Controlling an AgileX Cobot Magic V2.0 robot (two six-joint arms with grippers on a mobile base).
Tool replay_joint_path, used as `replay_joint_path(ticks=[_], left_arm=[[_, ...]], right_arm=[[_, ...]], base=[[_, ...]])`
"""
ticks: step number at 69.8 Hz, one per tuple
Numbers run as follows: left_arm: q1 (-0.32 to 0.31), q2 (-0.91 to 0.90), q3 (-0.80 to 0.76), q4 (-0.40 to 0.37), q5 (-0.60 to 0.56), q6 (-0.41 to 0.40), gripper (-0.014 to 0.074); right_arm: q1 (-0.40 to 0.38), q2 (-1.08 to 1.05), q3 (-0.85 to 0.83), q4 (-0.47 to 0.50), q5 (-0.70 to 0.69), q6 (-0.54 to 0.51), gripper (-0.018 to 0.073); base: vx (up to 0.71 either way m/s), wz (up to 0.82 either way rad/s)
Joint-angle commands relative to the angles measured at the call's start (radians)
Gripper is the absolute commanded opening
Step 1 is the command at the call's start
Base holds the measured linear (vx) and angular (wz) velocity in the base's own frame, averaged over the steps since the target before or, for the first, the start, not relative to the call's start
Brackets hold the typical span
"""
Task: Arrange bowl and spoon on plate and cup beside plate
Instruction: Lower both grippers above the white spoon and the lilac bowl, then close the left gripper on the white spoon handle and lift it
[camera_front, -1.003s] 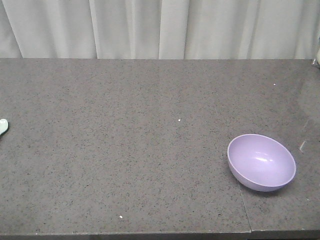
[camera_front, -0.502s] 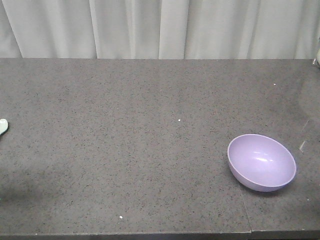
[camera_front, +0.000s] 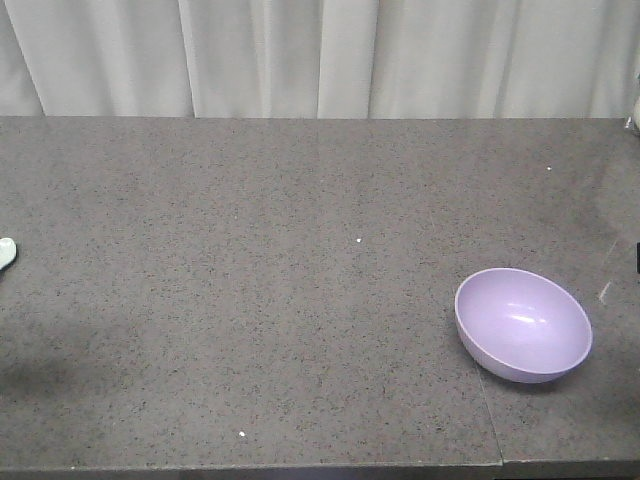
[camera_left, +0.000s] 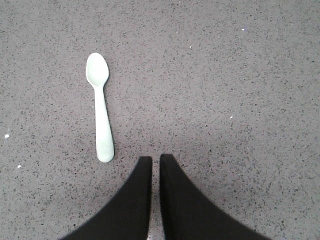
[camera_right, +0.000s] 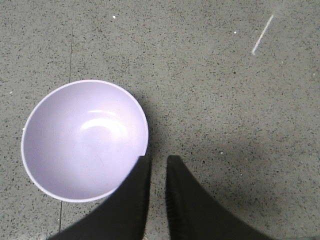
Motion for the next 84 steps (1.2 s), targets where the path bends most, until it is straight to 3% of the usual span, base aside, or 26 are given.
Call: replay_joint_path(ticks=[1, 13, 20, 26, 39, 57, 70, 84], left_arm=[[-0.008, -0.011, -0.034, -0.003, -0.046, 0.001, 0.0146], [-0.008, -0.011, -0.034, 0.005, -0.046, -0.002, 0.0414], [-0.008, -0.011, -0.034, 0.005, -0.046, -0.003, 0.0549], [-0.008, -0.011, -0.034, 0.005, -0.046, -0.003, 0.0614], [0.019, 0.033, -0.053, 0.006, -0.037, -0.025, 0.0591], [0.087, 0.261, -0.177, 0.011, -0.017, -0.030, 0.0557], [0.102, 0.428, -0.275, 0.082, 0.006, -0.029, 0.0557], [0.105, 0.573, -0.345, 0.108, 0.013, -0.025, 0.0557]], right_arm=[[-0.001, -0.008, -0.032, -0.013, -0.047, -0.010, 0.0237], [-0.001, -0.008, -0.032, -0.014, -0.048, -0.010, 0.0413], [-0.001, -0.008, -0.032, -0.015, -0.048, -0.010, 0.0461], [-0.001, -0.008, -0.032, -0.015, -0.048, -0.010, 0.0465], [-0.001, -0.008, -0.032, -0.015, -0.055, -0.010, 0.0465], [-0.001, -0.008, -0.032, -0.015, -0.055, -0.010, 0.0465], [-0.001, -0.008, -0.032, -0.015, -0.055, -0.010, 0.0465], [-0.001, -0.008, -0.032, -0.015, -0.055, -0.010, 0.0465]], base=[[0.00, 0.00], [0.00, 0.00], [0.00, 0.00], [0.00, 0.00], [0.00, 0.00], [0.00, 0.00], [0.00, 0.00], [0.00, 0.00]])
